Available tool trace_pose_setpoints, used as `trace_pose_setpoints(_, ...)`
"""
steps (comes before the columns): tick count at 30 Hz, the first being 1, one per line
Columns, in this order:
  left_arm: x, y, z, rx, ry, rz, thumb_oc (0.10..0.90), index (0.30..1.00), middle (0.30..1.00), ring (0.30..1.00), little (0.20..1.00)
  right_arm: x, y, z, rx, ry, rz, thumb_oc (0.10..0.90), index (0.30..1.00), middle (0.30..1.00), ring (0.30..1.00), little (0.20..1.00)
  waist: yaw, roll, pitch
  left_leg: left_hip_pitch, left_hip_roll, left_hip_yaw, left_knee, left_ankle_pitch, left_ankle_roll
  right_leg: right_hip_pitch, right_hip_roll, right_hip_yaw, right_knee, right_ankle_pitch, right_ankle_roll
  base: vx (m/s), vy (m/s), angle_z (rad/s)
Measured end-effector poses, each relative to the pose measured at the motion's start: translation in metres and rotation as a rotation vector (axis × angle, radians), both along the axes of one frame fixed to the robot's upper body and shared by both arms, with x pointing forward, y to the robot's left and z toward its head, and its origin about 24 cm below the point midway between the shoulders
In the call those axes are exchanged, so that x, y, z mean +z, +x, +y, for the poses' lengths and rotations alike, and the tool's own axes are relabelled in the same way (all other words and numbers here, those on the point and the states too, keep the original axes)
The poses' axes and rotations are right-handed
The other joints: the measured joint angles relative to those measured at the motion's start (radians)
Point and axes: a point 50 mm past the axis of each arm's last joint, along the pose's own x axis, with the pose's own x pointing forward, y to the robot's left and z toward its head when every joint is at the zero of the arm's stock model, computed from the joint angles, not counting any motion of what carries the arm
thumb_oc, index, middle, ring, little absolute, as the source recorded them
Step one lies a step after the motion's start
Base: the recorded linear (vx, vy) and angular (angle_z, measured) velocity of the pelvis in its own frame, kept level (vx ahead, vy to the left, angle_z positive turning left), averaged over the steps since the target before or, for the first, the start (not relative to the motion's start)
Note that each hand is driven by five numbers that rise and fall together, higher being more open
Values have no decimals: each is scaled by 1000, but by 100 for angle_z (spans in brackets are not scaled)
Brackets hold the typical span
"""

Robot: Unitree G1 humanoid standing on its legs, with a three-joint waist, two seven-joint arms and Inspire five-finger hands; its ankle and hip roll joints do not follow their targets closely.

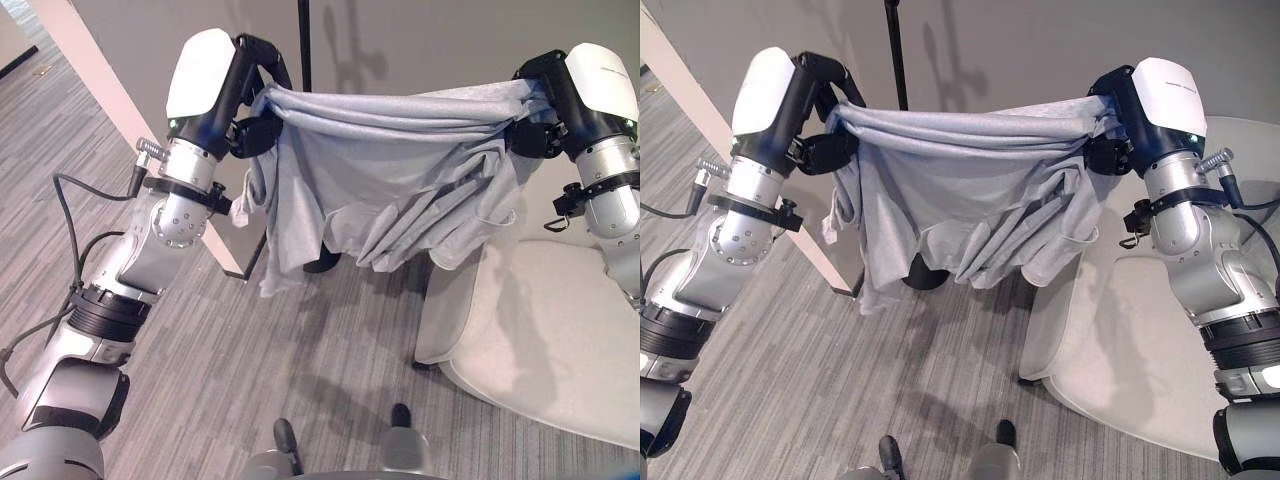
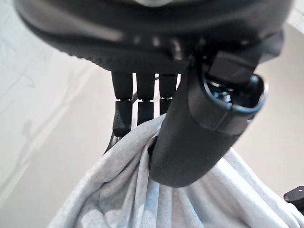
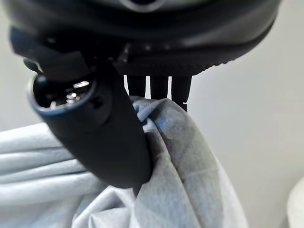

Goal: Hang the clothes on the sofa on the clothes rack.

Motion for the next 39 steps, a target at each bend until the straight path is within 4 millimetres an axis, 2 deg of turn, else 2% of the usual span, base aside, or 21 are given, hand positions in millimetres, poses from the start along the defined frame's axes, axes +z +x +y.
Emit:
trace_pose_setpoints(1,-1,0,1,4,0,5,400,300,300,300,300,0,0,0,3,-1,0,400,300,300,300,300,-1,6,1,-3,7,-8,0,6,-9,22,17,-14,-36,14,8,42,-151,24)
trace_pose_setpoints(3,-2,0,1,4,0,7,400,300,300,300,300,0,0,0,4,-1,2,400,300,300,300,300,2,12,-2,-6,40,-21,-1,13,-22,29,50,-31,-35,13,4,35,-97,18)
trace_pose_setpoints(5,-1,0,2,3,-1,3,400,300,300,300,300,3,-1,-1,6,2,-13,400,300,300,300,300,2,12,-2,-6,55,-27,0,16,-26,32,65,-37,-35,8,-6,13,-72,5)
trace_pose_setpoints(10,-4,-1,1,-7,1,5,400,300,300,300,300,4,-2,-2,-1,7,-18,400,300,300,300,300,-4,13,-3,-4,58,-47,0,21,-35,52,68,-65,-35,6,-10,-9,-92,14)
trace_pose_setpoints(15,-3,-2,2,-5,-2,4,400,300,300,300,300,2,-3,-3,2,7,-13,400,300,300,300,300,19,12,-3,5,58,-62,0,25,-36,71,68,-75,-35,3,-14,0,-64,10)
trace_pose_setpoints(23,-1,-2,5,9,-12,-3,400,300,300,300,300,5,-5,-1,20,6,-32,400,300,300,300,300,27,2,-10,5,59,-90,0,36,-38,92,71,-104,-35,1,-17,-2,-31,10)
trace_pose_setpoints(26,-1,-2,6,11,-10,-4,400,300,300,300,300,5,-6,-1,21,6,-35,400,300,300,300,300,27,-11,-22,7,59,-89,0,36,-38,94,71,-104,-36,1,-17,0,0,0)
trace_pose_setpoints(27,1,-2,8,17,-3,-9,400,300,300,300,300,9,-7,0,25,11,-72,400,300,300,300,300,22,-14,-70,13,59,-87,0,37,-37,97,71,-100,-36,1,-17,0,0,0)
trace_pose_setpoints(28,0,-2,6,11,-6,-5,400,300,300,300,300,6,-8,-3,21,28,-65,400,300,300,300,300,13,-17,-74,7,60,-84,0,37,-38,91,71,-102,-35,1,-17,52,-81,4)
trace_pose_setpoints(29,-5,0,5,-6,-27,17,400,300,300,300,300,-8,-12,-10,35,124,-60,400,300,300,300,300,13,-21,-122,-35,63,-85,-5,33,-38,50,72,-110,-35,-4,-23,60,-80,4)
trace_pose_setpoints(32,-9,2,7,1,-27,37,400,300,300,300,300,-29,-14,-14,33,165,4,400,300,300,300,300,-16,-25,-125,-52,61,-83,-3,37,-40,35,71,-112,-35,-3,-24,107,-114,2)
trace_pose_setpoints(35,-13,3,5,-5,-24,50,400,300,300,300,300,-35,-14,-15,23,164,30,400,300,300,300,300,-34,-25,-125,-47,61,-75,-1,38,-41,44,73,-118,-36,-6,-27,109,-113,2)
trace_pose_setpoints(39,-15,3,6,1,-25,59,400,300,300,300,300,-35,-14,-14,30,160,33,400,300,300,300,300,-36,-25,-125,-28,61,-30,-1,40,-39,53,73,-116,-35,-6,-27,54,-83,-6)
